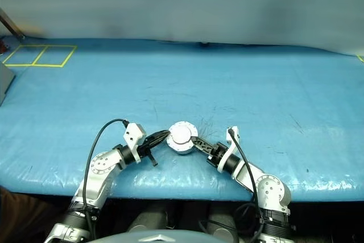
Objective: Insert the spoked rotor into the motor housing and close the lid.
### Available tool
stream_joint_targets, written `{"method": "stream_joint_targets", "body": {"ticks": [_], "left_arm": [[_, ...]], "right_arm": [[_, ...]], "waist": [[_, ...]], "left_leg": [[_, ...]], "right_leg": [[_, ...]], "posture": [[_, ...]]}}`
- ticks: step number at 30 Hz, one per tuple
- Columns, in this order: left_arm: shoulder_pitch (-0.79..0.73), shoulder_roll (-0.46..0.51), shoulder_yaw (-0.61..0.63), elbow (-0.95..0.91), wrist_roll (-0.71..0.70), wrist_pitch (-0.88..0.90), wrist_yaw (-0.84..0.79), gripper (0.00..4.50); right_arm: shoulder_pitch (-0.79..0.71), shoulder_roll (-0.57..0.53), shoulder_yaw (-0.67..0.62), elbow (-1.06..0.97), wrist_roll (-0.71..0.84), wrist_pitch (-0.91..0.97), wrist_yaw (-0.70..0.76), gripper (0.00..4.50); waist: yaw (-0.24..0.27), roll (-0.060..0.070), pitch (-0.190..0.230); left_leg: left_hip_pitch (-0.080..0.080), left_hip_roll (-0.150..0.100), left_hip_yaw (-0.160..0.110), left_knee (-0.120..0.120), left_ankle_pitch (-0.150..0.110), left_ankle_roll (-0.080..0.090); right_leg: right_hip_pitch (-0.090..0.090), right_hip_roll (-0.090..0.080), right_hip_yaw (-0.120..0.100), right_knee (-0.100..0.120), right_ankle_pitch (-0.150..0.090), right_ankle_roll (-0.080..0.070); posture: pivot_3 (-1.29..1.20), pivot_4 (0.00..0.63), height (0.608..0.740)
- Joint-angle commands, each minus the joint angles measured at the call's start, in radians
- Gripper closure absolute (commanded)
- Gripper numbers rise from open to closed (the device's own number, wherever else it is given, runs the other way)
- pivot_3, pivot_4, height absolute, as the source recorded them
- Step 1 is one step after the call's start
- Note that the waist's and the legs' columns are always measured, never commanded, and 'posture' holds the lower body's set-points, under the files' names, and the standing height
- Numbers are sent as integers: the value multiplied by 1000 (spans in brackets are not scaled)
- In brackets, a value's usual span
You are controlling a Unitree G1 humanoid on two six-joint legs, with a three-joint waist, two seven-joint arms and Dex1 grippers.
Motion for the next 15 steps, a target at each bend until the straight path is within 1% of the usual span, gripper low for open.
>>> {"method": "stream_joint_targets", "body": {"ticks": [1,9,11,15], "left_arm": [[9,1,-21,9,15,6,-5,4500],[3,-17,-5,3,-1,5,14,4500],[-1,-39,18,-3,-24,11,38,4500],[-17,-134,109,-35,-135,100,140,4500]], "right_arm": [[0,7,17,-11,26,8,-3,3343],[-4,6,12,-4,35,1,-18,3349],[-6,13,-3,-2,47,-5,-27,3349],[-31,55,-81,9,139,-22,-75,3349]], "waist": [[-1,0,0],[-2,0,0],[-2,1,0],[-5,0,2]], "left_leg": [[0,0,0,0,0,0],[0,0,0,0,0,0],[0,0,0,0,0,0],[0,0,0,0,0,0]], "right_leg": [[0,0,0,0,0,0],[0,0,0,0,0,0],[0,0,0,0,0,0],[-1,0,0,0,0,0]], "posture": [[0,150,740],[0,150,740],[0,150,740],[0,150,740]]}}
